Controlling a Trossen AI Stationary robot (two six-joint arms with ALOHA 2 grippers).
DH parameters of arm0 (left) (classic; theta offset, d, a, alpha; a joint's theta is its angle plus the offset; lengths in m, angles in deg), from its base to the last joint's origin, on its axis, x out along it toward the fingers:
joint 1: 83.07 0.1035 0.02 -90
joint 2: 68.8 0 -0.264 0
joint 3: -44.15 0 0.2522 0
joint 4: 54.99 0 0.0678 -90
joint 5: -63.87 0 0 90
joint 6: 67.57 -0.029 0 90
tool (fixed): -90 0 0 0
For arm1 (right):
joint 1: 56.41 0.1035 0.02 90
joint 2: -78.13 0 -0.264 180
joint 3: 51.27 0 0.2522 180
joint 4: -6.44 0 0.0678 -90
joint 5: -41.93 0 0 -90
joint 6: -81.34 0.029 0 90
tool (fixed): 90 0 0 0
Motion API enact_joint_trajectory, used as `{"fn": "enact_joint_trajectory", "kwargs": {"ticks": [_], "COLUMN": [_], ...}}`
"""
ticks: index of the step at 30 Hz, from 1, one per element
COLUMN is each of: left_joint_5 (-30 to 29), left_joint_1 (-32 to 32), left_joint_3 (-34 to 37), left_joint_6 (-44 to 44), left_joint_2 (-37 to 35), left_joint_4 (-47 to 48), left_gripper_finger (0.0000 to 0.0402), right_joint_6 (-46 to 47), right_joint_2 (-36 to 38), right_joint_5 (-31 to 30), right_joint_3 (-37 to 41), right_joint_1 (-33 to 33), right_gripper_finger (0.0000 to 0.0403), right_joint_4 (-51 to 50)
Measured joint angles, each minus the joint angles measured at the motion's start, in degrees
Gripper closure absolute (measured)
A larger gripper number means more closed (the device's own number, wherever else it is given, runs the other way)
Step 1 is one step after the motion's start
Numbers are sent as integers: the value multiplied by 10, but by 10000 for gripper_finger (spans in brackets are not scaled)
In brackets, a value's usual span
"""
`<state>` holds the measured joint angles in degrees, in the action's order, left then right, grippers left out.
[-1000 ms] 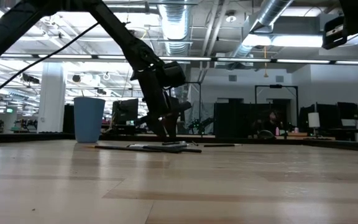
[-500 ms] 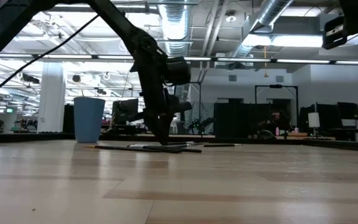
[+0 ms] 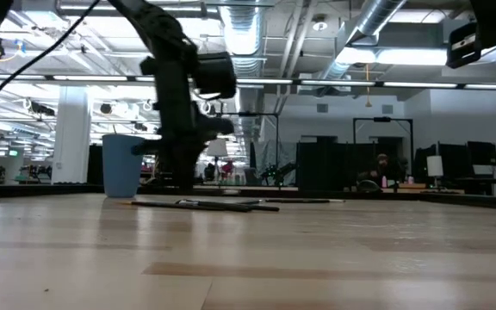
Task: Pick & Place Paint Supplies
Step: Put the silver paint brush into the blue cup
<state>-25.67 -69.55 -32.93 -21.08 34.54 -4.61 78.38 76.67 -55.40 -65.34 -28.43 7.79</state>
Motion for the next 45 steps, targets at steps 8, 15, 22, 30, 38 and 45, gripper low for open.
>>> {"fn": "enact_joint_trajectory", "kwargs": {"ticks": [8, 15, 22, 30, 38, 45], "left_joint_5": [-15, 14, 29, -7, -5, 36], "left_joint_1": [-2, -3, 2, 64, 143, 152], "left_joint_3": [73, 91, 67, 23, 22, 21], "left_joint_6": [35, 35, 60, -12, -88, -105], "left_joint_2": [-52, -54, -58, -59, -58, -23], "left_joint_4": [-15, -39, -42, -50, -130, -161], "left_gripper_finger": [379, 315, 284, 281, 281, 281], "right_joint_6": [0, 0, 0, 0, 0, 0], "right_joint_2": [0, 0, 0, 0, 0, 0], "right_joint_5": [0, 0, 0, 0, 0, 0], "right_joint_3": [0, 0, 0, 0, 0, 0], "right_joint_1": [0, 0, 0, 0, 0, 0], "right_gripper_finger": [311, 311, 311, 311, 311, 311], "right_joint_4": [0, 0, 0, 0, 0, 0]}}
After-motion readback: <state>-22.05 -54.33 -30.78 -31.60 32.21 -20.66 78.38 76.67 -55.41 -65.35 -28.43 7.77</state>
